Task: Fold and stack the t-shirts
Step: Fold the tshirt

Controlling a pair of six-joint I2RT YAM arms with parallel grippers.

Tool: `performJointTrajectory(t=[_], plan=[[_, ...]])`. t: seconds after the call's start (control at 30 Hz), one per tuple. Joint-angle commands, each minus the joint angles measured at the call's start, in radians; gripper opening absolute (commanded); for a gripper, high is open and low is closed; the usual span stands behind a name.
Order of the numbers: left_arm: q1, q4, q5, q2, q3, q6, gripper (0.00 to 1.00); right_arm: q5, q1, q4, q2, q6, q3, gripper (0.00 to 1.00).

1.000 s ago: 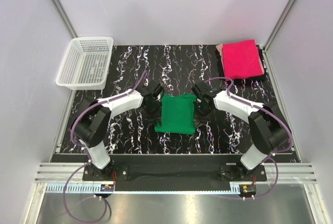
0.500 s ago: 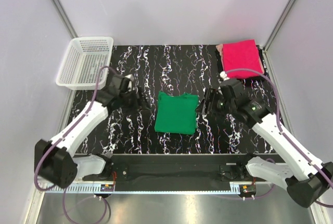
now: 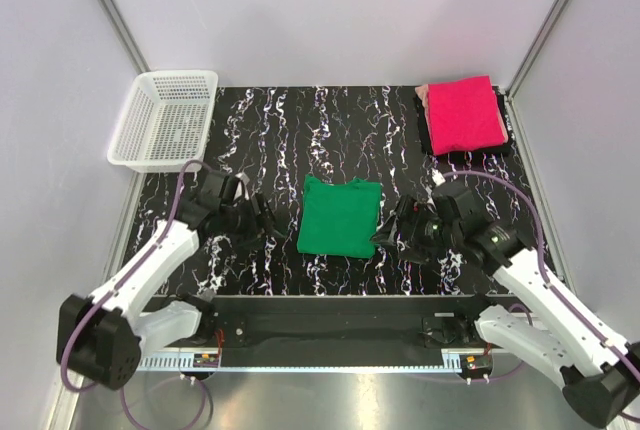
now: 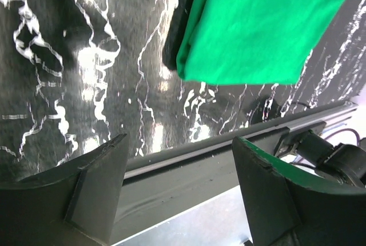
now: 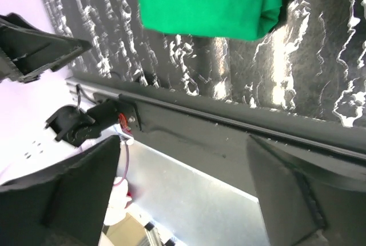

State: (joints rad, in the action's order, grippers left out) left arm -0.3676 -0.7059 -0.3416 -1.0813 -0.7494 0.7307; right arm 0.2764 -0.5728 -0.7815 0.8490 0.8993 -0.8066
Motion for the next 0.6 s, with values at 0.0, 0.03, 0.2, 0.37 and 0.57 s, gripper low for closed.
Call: performJointTrajectory(t=[0.0,0.03,0.2,0.37,0.57], plan=[[0.001,0.020,-0.042,0.093,0.039,0.044,0.74,0.046,0.008,0.037,-0.050,0.084,0.027,1.00],[0.001,0.019,-0.046,0.093,0.045,0.044,0.73,0.061,0.007,0.048,-0.048,0.084,0.036,1.00],[-0.001,0.002,-0.066,0.104,0.051,0.032,0.70,0.076,0.014,0.074,-0.025,0.122,0.057,0.57],[-0.001,-0.009,-0.060,0.103,0.038,0.032,0.68,0.076,0.014,-0.004,0.019,0.072,-0.005,0.77],[-0.001,-0.007,-0.037,0.089,0.042,0.019,0.68,0.073,0.016,-0.022,0.007,0.049,-0.045,0.92]])
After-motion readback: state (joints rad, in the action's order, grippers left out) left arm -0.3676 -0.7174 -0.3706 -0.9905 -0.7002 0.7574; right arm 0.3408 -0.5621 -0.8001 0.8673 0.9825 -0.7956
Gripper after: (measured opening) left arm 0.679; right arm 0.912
